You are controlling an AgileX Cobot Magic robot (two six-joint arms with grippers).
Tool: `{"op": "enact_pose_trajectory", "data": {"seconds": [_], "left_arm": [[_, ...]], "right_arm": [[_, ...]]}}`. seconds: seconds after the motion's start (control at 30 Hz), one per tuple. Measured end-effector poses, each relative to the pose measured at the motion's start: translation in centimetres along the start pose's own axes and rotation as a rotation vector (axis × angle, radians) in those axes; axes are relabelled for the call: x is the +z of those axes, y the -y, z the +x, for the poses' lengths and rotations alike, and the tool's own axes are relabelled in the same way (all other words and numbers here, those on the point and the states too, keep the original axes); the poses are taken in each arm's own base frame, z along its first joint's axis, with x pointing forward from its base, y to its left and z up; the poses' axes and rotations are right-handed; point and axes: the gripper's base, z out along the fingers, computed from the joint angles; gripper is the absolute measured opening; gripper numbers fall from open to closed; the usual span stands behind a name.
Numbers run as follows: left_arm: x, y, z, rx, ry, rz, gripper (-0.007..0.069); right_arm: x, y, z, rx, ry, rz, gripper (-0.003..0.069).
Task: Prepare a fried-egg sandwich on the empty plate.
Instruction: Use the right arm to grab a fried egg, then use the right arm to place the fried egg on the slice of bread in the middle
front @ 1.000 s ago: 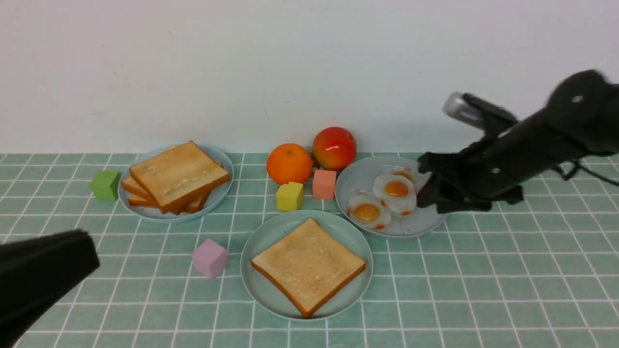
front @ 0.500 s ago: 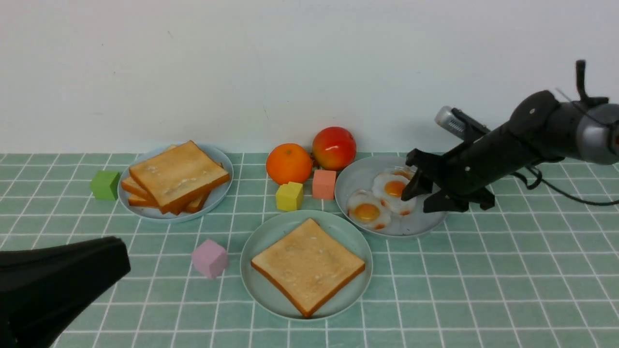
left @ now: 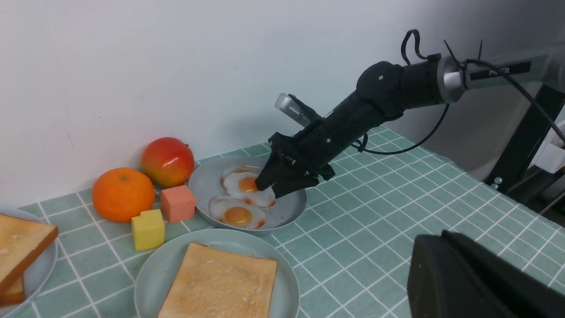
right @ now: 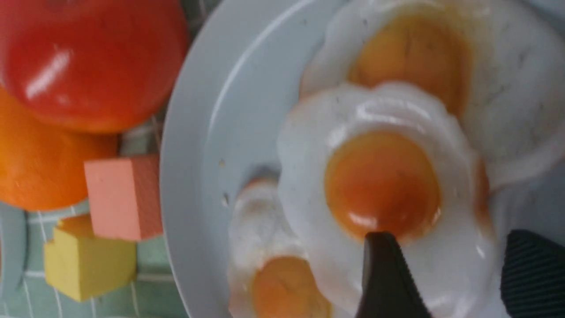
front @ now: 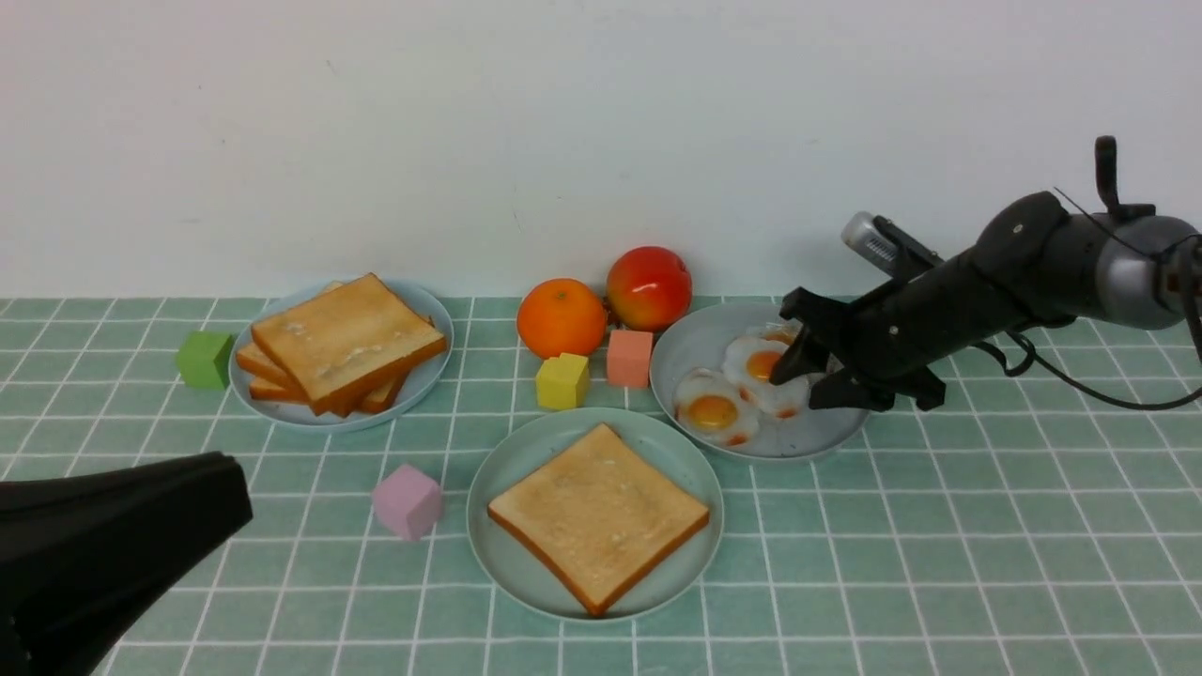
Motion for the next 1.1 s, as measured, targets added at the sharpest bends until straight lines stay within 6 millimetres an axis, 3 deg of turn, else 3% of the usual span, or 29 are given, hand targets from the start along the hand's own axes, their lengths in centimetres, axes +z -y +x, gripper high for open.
{"op": "enact_pose_trajectory", "data": {"seconds": [0.3, 0.4, 0.6, 0.7, 0.9, 1.1], "left_arm": [[0.0, 0.1, 0.0, -0.027, -0.001, 0.007, -0.0013], [0.0, 0.1, 0.0, -0.031, -0.001, 0.008, -0.0013], [0.0, 0.1, 0.0, -0.035, -0.002, 0.009, -0.0013], [0.0, 0.1, 0.0, -0.035, -0.003, 0.008, -0.0013], [0.0, 0.1, 0.1, -0.035, -0.009, 0.008, -0.0013], [0.0, 0.0, 0.3, -0.029, -0.032, 0.002, -0.0013]], "right_arm": [[0.3, 0.1, -0.1, 0.017, 0.004, -0.006, 0.0360], [0.4, 0.3, -0.1, 0.014, 0.002, -0.001, 0.0302], [0.5, 0.4, -0.1, 0.010, 0.001, 0.003, 0.0118], [0.3, 0.2, -0.1, 0.007, 0.002, 0.001, 0.0093], [-2.4, -1.4, -0.2, -0.102, -0.002, -0.015, 0.0058], [-7.6, -4.4, -0.1, -0.228, 0.013, -0.039, 0.0057]]}}
